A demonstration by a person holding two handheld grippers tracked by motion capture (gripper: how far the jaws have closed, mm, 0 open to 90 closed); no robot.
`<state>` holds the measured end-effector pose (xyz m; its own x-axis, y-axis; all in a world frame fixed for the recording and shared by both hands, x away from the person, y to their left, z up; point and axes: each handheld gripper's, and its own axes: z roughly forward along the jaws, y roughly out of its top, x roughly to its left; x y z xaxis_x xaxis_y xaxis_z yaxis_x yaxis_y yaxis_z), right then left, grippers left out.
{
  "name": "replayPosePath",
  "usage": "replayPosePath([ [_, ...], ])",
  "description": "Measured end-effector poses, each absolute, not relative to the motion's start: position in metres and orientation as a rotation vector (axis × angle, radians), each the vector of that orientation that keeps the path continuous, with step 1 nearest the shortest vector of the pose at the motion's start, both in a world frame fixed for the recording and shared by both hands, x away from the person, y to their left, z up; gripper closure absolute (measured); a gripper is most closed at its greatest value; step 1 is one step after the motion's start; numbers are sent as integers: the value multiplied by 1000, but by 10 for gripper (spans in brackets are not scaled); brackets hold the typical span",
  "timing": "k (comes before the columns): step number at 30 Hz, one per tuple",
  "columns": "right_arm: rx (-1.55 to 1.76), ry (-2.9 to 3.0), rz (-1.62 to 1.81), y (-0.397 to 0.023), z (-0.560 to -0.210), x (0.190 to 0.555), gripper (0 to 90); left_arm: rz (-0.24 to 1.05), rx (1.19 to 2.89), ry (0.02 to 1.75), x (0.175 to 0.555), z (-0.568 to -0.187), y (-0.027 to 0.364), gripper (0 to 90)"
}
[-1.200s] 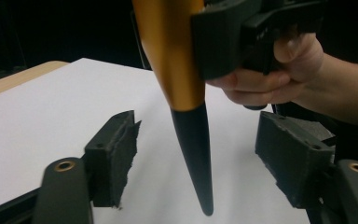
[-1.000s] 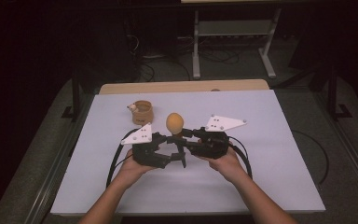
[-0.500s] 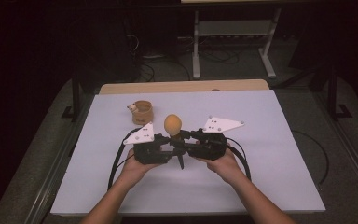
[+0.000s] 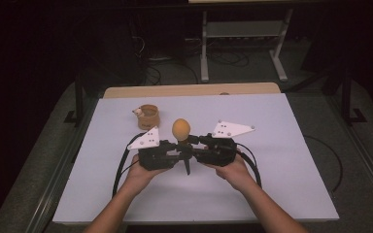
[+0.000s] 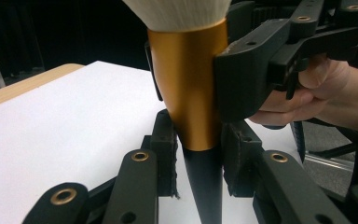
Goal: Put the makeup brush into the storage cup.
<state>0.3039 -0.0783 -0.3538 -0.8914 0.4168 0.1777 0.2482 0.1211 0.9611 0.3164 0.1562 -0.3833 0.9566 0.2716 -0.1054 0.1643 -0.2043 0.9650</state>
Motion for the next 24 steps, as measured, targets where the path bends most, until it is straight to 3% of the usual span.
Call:
replayPosePath([
  [19,651,2260,1857,-79,-353,303,616,90,1801,350,319,-383,158,728],
  [22,642,2256,1859,-79,-353,303,598,93,1800,350,319,-383,159,729],
  [24,633,2259,1876,-80,-351,304,534,87,1797,367,319,-383,160,729],
])
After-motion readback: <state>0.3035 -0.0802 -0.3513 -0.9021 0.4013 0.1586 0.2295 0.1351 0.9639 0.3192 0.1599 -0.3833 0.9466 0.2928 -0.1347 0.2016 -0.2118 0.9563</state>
